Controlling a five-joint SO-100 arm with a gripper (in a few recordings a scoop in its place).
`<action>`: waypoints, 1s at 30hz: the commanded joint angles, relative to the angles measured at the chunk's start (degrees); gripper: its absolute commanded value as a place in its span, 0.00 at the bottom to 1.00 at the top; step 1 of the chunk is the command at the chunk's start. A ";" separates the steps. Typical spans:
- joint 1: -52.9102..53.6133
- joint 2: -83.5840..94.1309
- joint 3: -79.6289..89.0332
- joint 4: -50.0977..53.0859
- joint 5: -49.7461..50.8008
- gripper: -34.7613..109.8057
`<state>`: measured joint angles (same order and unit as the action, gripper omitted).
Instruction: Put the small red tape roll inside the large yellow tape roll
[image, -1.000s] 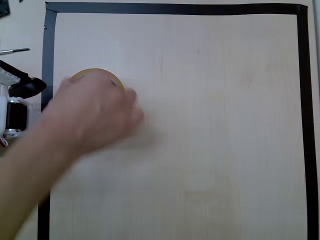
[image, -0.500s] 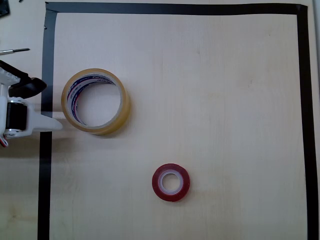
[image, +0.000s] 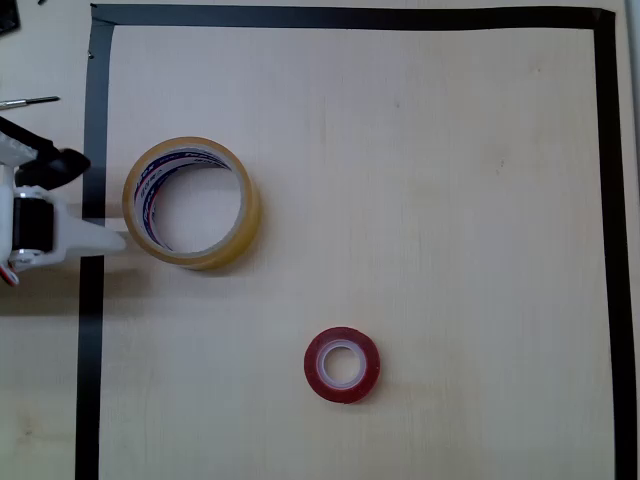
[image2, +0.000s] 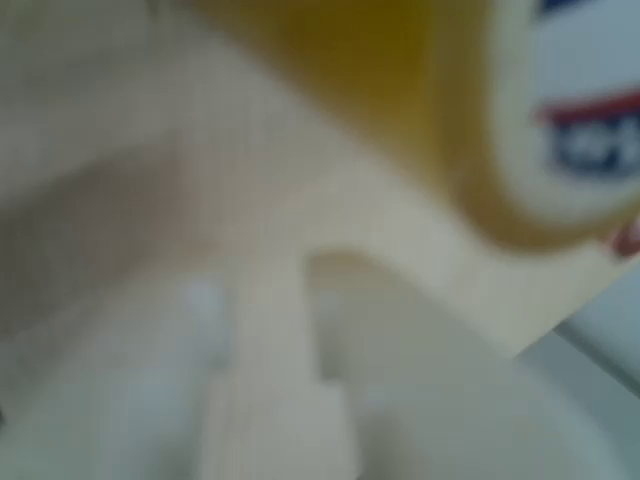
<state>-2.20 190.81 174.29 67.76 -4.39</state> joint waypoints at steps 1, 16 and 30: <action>-3.34 0.26 -1.41 1.14 -0.79 0.26; -7.21 0.26 -0.88 -0.79 -0.53 0.24; 1.32 -26.46 -37.27 -4.83 4.13 0.24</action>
<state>-0.35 175.69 154.34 63.90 -2.02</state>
